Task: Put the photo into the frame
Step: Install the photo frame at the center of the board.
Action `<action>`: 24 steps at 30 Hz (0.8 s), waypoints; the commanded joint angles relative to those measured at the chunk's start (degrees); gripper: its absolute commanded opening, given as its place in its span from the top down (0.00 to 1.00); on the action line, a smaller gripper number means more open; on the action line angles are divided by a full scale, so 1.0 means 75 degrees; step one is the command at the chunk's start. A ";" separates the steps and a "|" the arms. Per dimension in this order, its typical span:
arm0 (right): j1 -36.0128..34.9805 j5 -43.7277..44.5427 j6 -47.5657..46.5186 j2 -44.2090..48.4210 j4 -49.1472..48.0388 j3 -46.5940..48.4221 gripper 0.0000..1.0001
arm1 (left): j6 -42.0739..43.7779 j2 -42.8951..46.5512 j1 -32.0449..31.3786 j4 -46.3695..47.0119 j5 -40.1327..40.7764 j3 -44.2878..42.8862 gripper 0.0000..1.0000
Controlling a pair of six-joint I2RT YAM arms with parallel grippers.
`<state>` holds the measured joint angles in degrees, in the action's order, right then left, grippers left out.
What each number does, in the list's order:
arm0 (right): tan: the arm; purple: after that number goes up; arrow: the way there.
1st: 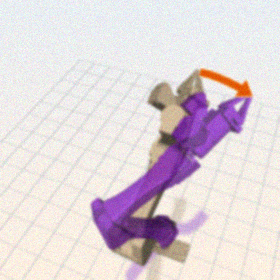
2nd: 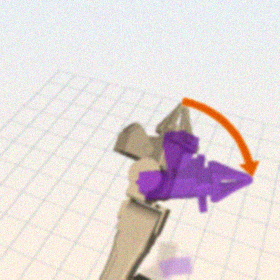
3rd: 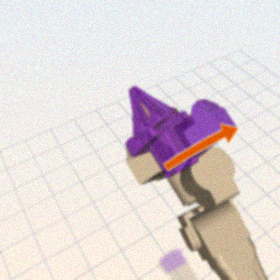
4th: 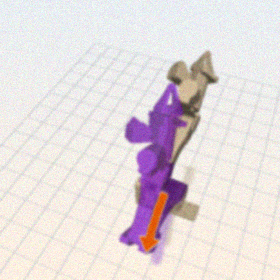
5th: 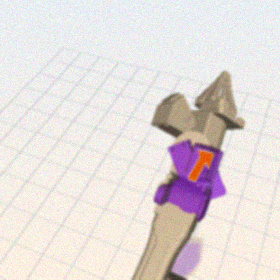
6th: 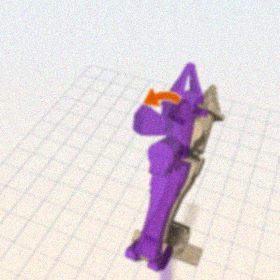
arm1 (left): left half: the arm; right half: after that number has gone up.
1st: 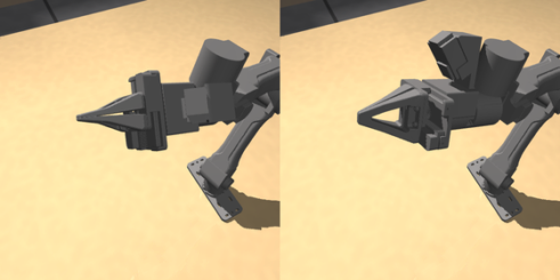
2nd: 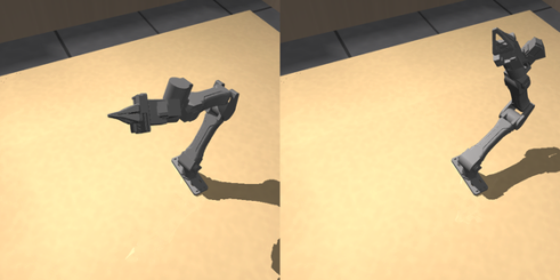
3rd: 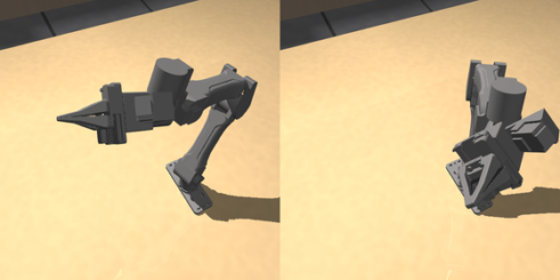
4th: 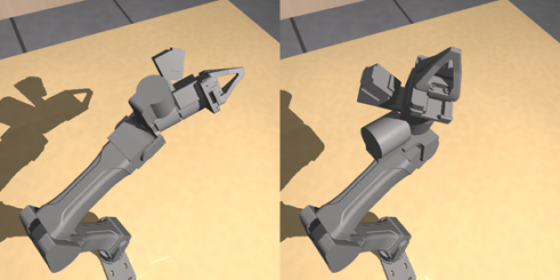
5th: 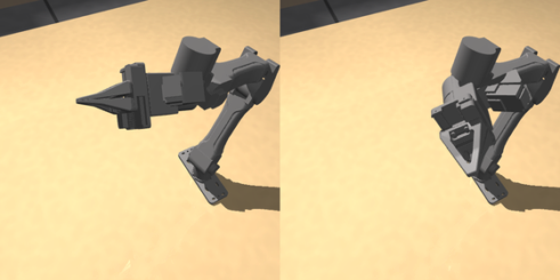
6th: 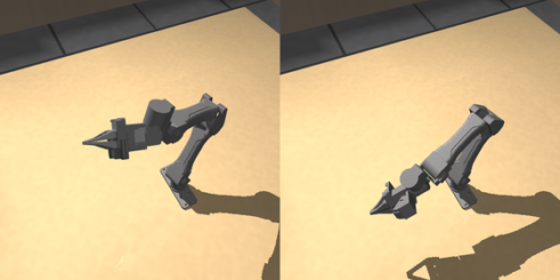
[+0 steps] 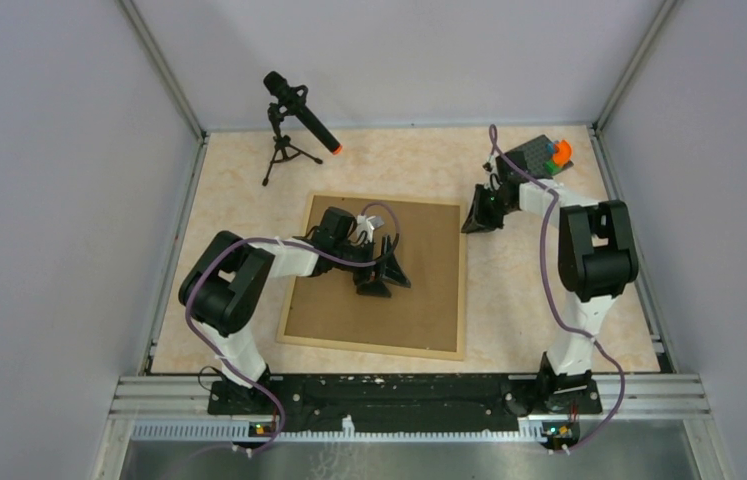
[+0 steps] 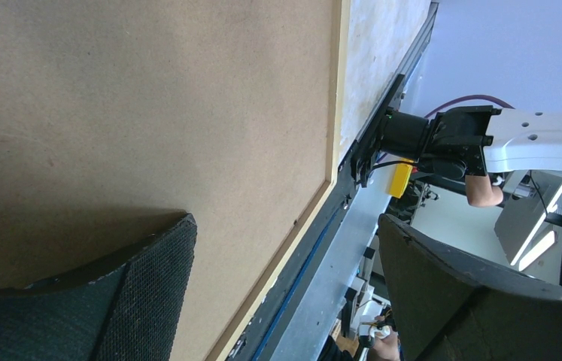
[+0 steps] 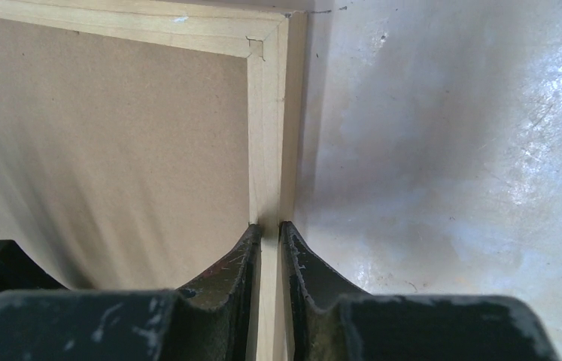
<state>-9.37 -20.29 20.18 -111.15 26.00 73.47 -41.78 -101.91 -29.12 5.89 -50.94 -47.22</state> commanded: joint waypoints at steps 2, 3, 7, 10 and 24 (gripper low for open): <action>-0.0206 0.0797 -0.0009 -0.0610 0.0075 0.0178 0.86 | 0.0365 -0.0123 0.0080 -0.0259 0.0409 0.0165 0.06; -0.0224 0.0828 -0.0008 -0.0658 0.0098 0.0206 0.86 | 0.0369 -0.0117 0.0075 -0.0268 0.0419 0.0161 0.06; -0.0363 0.1032 -0.0019 -0.0731 0.0317 0.0291 0.87 | 0.0402 -0.0123 0.0089 -0.0315 0.0460 0.0177 0.06; -0.0534 0.1238 0.0065 -0.0644 0.0411 0.0116 0.87 | 0.0413 -0.0113 0.0101 -0.0317 0.0463 0.0190 0.06; -0.1013 0.1219 0.0347 -0.0081 0.0012 -0.0788 0.87 | 0.0379 -0.0213 0.0192 -0.0319 0.0562 0.0225 0.06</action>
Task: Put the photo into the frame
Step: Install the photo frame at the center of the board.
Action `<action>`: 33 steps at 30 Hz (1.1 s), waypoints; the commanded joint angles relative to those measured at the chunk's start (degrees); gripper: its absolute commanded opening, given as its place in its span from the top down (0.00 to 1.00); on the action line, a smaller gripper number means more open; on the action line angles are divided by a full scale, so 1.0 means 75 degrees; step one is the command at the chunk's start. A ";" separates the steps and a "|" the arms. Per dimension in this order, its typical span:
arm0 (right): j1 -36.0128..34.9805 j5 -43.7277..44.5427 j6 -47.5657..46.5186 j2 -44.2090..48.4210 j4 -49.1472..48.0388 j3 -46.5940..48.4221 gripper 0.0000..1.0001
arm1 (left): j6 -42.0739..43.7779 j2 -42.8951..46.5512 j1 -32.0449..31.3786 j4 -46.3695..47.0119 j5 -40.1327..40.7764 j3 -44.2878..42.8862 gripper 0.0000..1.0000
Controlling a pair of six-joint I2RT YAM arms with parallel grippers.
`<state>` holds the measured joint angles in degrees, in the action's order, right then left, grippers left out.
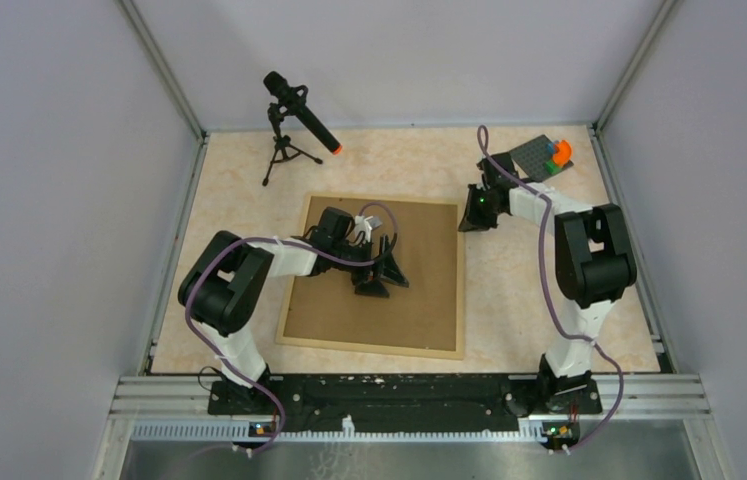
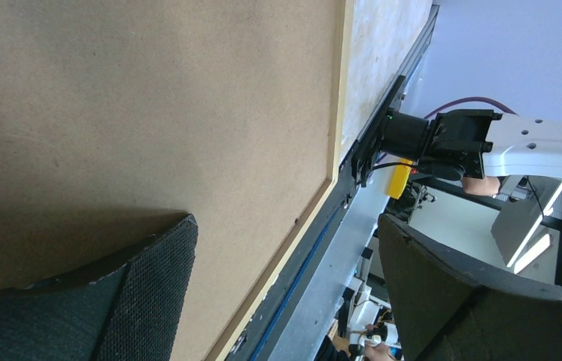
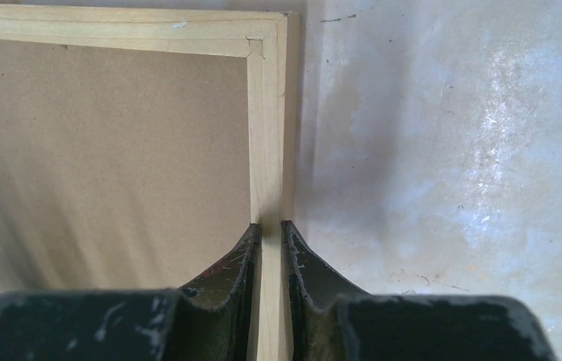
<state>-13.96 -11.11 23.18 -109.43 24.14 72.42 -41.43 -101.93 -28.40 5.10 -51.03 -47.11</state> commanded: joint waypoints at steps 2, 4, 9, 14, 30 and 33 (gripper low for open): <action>-0.0304 -0.0306 -0.0071 -0.0382 0.0230 -0.0616 0.87 | 0.0295 -0.0252 0.0118 -0.0167 0.0557 0.0233 0.06; -0.0214 -0.0694 -0.0008 -0.0470 0.0083 -0.0671 0.87 | 0.0256 -0.0271 0.0115 -0.0108 0.0529 0.0252 0.06; -0.0136 -0.0910 -0.0070 -0.0631 0.0019 -0.0612 0.86 | 0.0289 -0.0272 0.0138 -0.0165 0.0571 0.0237 0.06; 0.0087 -0.1077 -0.0217 -0.0704 0.0048 -0.0693 0.85 | 0.0276 -0.0338 0.0167 -0.0156 0.0549 0.0256 0.06; -0.0423 0.0691 -0.0320 -0.1130 0.0990 -0.0046 0.85 | 0.0297 -0.0356 0.0216 -0.0220 0.0600 0.0221 0.06; -0.0544 0.1037 -0.0210 -0.1324 0.1185 0.0115 0.85 | 0.0301 -0.0385 0.0233 -0.0223 0.0600 0.0214 0.06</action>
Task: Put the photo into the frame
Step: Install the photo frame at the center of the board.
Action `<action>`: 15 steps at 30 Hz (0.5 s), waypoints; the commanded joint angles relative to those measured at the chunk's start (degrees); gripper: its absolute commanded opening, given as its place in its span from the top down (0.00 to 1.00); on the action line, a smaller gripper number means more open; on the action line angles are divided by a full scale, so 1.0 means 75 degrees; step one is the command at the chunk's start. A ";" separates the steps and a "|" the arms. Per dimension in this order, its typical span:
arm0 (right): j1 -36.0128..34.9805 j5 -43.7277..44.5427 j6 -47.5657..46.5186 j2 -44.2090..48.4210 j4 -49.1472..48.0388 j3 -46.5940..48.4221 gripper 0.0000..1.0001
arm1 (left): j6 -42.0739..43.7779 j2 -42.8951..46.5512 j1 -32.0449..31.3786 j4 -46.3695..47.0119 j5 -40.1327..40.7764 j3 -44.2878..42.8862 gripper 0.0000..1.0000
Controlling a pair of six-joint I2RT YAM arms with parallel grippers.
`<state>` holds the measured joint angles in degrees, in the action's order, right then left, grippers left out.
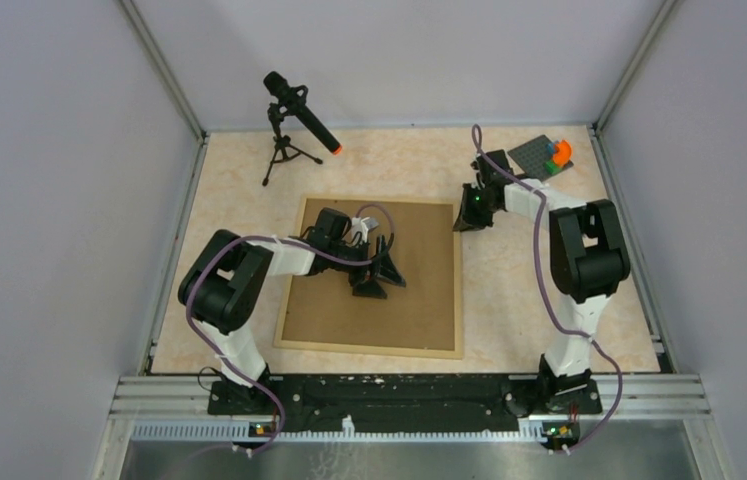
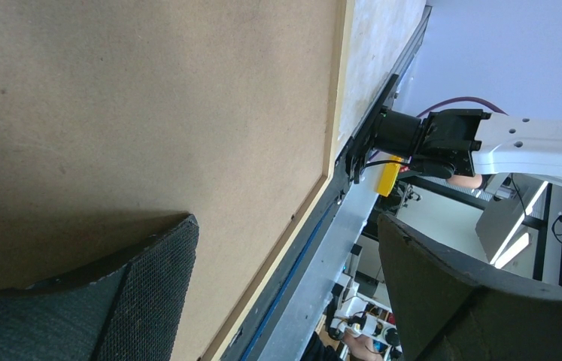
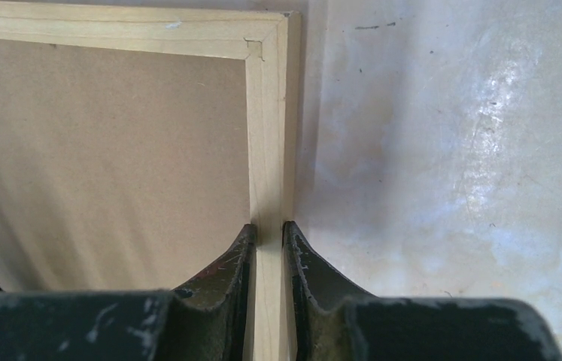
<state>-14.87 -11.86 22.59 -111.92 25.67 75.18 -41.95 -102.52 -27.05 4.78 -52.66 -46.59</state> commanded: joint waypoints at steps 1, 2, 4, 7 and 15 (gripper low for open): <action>-0.0463 0.1314 -0.0094 -0.1043 0.1064 -0.0186 0.85 | 0.0369 -0.0311 0.0048 -0.0181 0.0812 0.0142 0.06; -0.0495 0.1444 -0.0065 -0.1101 0.1115 -0.0135 0.85 | 0.0373 -0.0304 0.0044 -0.0192 0.0808 0.0147 0.06; -0.0518 0.1554 -0.0047 -0.1235 0.1218 -0.0008 0.85 | 0.0380 -0.0294 0.0045 -0.0209 0.0821 0.0153 0.06; -0.0729 0.1981 -0.0010 -0.1491 0.1375 0.0243 0.85 | 0.0381 -0.0266 0.0047 -0.0206 0.0826 0.0153 0.05; -0.1171 0.0696 0.0176 -0.1930 0.1246 0.1108 0.71 | 0.0388 -0.0337 0.0050 -0.0191 0.0820 0.0161 0.06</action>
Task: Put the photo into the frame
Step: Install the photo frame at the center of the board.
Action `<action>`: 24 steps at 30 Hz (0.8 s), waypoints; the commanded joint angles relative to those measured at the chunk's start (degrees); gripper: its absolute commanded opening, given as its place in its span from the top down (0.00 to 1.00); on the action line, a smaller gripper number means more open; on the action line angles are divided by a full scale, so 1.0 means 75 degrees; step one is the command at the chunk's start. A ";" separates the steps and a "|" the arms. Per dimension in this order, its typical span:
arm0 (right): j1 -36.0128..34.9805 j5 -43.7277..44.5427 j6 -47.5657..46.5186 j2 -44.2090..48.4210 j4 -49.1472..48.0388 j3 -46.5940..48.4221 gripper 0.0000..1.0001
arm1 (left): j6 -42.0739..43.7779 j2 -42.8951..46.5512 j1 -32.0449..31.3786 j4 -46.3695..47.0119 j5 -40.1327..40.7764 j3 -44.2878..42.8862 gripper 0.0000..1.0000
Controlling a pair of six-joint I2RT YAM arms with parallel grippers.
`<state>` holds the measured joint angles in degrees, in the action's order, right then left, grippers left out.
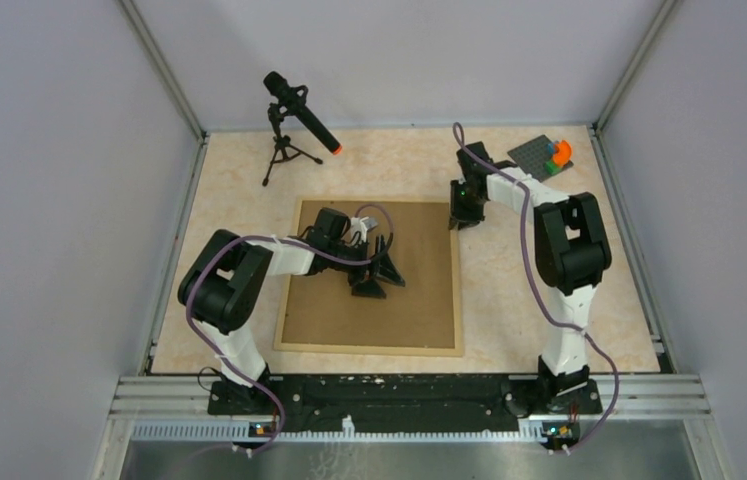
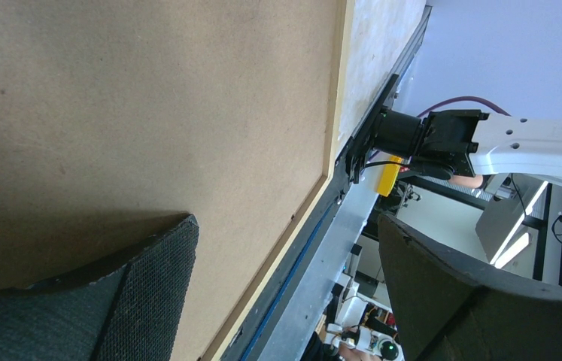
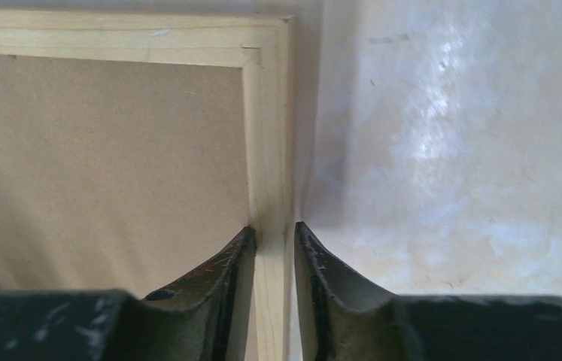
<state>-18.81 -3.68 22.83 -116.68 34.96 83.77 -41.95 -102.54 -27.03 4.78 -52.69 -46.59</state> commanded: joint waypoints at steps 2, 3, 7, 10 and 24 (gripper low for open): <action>-0.0653 -0.0690 0.0166 -0.1391 -0.0087 -0.0054 0.69 | 0.0380 -0.0343 0.0050 -0.0191 0.0834 0.0156 0.05; -0.0662 -0.0688 0.0167 -0.1461 -0.0074 -0.0056 0.69 | 0.0373 -0.0354 0.0052 -0.0174 0.0824 0.0145 0.05; -0.0750 -0.0064 -0.0029 -0.1551 0.0195 0.0005 0.65 | 0.0382 -0.0349 0.0052 -0.0180 0.0810 0.0138 0.05; -0.0834 0.0454 -0.0335 -0.1601 0.0735 0.0388 0.59 | 0.0401 -0.0382 0.0062 -0.0191 0.0805 0.0130 0.05; -0.1602 0.2293 -0.0719 -0.3530 0.2831 0.2793 0.55 | 0.0411 -0.0203 0.0062 -0.0215 0.0858 0.0130 0.05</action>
<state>-27.20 10.59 17.61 -129.73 50.76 105.84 -41.95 -102.67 -26.33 4.21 -53.12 -46.59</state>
